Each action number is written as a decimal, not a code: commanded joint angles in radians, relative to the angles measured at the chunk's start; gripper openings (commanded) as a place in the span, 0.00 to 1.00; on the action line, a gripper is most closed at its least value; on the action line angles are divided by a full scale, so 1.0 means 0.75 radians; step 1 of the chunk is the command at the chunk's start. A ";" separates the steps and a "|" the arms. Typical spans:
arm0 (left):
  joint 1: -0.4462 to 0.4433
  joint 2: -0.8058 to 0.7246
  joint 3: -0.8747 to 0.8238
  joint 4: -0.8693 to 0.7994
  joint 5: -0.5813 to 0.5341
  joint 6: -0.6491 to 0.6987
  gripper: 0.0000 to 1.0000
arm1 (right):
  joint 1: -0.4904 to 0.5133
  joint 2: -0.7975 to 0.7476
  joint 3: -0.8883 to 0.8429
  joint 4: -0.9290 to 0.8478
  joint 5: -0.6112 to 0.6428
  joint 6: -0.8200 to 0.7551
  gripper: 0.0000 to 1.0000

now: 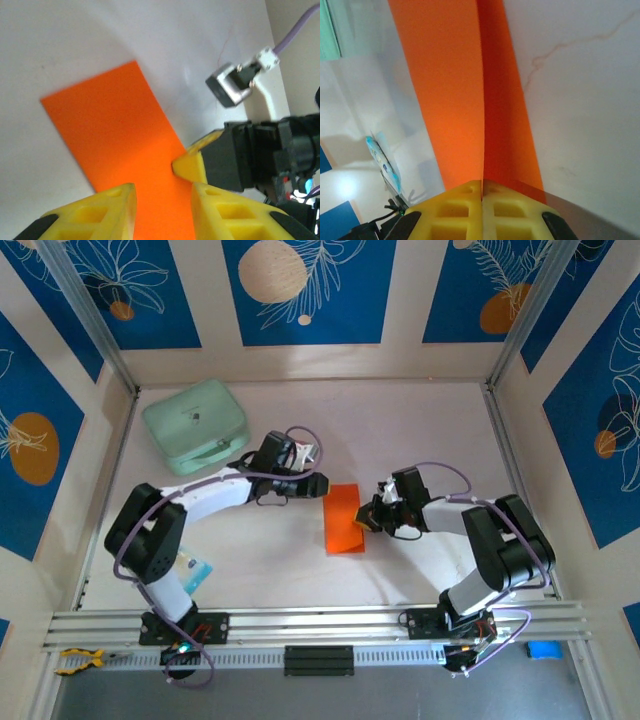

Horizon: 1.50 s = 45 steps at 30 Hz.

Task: Fold a paper plane with a square sheet of paper (pick it up from the middle)
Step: Fold the triangle a second time at the center of the table.

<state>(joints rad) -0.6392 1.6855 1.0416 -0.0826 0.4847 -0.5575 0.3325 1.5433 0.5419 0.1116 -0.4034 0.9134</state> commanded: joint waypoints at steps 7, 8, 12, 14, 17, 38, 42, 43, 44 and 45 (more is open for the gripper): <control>-0.217 -0.142 -0.128 0.012 -0.176 0.251 0.48 | -0.019 -0.007 0.003 0.021 -0.100 0.001 0.12; -0.258 -0.152 -0.131 0.005 -0.210 0.286 0.49 | -0.021 -0.004 0.005 0.028 -0.116 -0.001 0.13; -0.445 -0.175 -0.128 -0.029 -0.412 0.427 0.60 | -0.029 0.001 0.019 0.016 -0.145 -0.010 0.15; -0.529 -0.161 -0.116 -0.044 -0.519 0.483 0.63 | -0.033 0.002 0.028 -0.002 -0.146 -0.023 0.14; -0.622 -0.117 -0.080 -0.068 -0.654 0.540 0.68 | -0.041 0.012 0.044 -0.030 -0.155 -0.042 0.12; -0.757 0.160 0.115 -0.129 -1.070 0.671 0.69 | -0.050 0.012 0.045 -0.026 -0.186 -0.028 0.13; -0.759 0.161 0.110 -0.127 -1.074 0.662 0.56 | -0.050 0.012 0.045 -0.036 -0.178 -0.030 0.13; -0.757 0.161 0.108 -0.129 -1.071 0.662 0.53 | -0.049 0.013 0.045 -0.036 -0.179 -0.030 0.13; -0.757 0.158 0.107 -0.128 -1.069 0.662 0.48 | -0.050 0.013 0.045 -0.038 -0.177 -0.030 0.13; -0.757 0.154 0.105 -0.127 -1.063 0.663 0.45 | -0.051 0.013 0.046 -0.038 -0.176 -0.030 0.13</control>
<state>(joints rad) -1.2011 1.7950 1.1007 -0.1581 -0.2985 -0.0662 0.3004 1.5505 0.5613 0.1116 -0.5060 0.8986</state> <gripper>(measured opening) 0.462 0.132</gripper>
